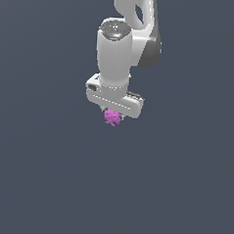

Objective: Pick up the object and move it to a goal position.

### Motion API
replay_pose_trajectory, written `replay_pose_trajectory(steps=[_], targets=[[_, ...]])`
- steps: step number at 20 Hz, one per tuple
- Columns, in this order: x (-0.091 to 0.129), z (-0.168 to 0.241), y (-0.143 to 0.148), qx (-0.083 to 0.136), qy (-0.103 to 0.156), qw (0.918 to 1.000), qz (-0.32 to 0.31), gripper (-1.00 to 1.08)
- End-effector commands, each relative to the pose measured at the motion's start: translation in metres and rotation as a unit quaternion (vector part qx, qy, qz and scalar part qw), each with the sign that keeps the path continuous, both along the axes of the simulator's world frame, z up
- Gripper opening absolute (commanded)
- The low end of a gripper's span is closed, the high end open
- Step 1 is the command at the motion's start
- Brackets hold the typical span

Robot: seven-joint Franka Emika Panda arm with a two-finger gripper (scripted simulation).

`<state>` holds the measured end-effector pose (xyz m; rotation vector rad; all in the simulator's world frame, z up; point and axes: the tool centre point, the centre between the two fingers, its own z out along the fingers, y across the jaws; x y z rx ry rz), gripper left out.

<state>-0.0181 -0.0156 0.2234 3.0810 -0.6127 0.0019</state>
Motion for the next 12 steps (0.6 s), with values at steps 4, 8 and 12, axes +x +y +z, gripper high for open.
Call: replay_pose_trajectory(steps=[4,8,12], targets=[[-0.001,0.064,0.008,0.0,0.0,1.0,0.0,-1.0],[-0.001,0.104,0.013,0.0,0.0,1.0,0.0,-1.0],[0.0,0.135,0.018,0.0,0.001,1.0,0.0,-1.0]])
